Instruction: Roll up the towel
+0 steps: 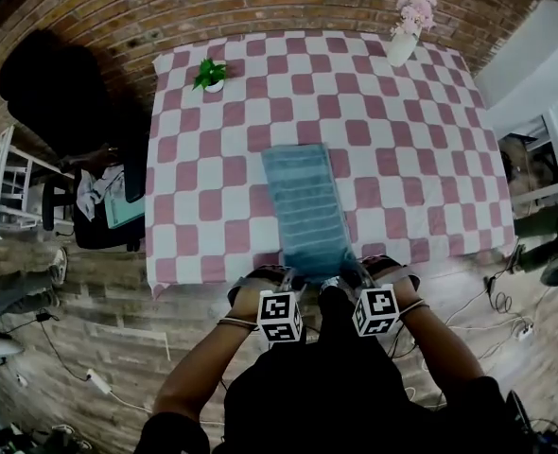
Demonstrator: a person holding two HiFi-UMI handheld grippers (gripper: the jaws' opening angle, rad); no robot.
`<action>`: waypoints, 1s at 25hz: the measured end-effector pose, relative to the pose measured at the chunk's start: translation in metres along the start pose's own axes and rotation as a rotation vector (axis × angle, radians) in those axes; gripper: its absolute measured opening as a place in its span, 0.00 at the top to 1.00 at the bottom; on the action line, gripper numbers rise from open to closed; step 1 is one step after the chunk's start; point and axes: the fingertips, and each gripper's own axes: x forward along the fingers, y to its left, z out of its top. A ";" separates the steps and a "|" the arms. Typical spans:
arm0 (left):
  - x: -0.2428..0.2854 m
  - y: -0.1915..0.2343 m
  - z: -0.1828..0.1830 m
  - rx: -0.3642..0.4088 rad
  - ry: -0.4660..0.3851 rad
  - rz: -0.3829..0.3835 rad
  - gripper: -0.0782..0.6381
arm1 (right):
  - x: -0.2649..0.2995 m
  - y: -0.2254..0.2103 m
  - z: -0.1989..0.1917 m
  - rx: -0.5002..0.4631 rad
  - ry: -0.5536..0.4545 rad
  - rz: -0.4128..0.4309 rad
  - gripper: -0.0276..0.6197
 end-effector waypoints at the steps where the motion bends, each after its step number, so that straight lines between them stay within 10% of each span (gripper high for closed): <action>1: 0.000 0.001 0.000 -0.023 -0.011 -0.001 0.86 | 0.000 -0.002 0.001 -0.018 0.003 -0.016 0.91; 10: -0.006 0.015 -0.001 -0.389 -0.149 -0.141 0.86 | 0.000 0.009 0.021 -0.193 -0.127 -0.136 0.40; 13: -0.007 0.016 -0.002 -0.427 -0.157 -0.183 0.86 | 0.015 0.005 0.018 -0.289 -0.090 -0.188 0.40; 18: -0.012 0.013 -0.001 -0.413 -0.145 -0.209 0.86 | 0.016 -0.003 0.017 -0.269 -0.125 -0.133 0.82; 25: -0.020 0.009 0.000 -0.212 -0.106 -0.033 0.77 | 0.010 -0.004 0.021 0.048 -0.172 0.201 0.90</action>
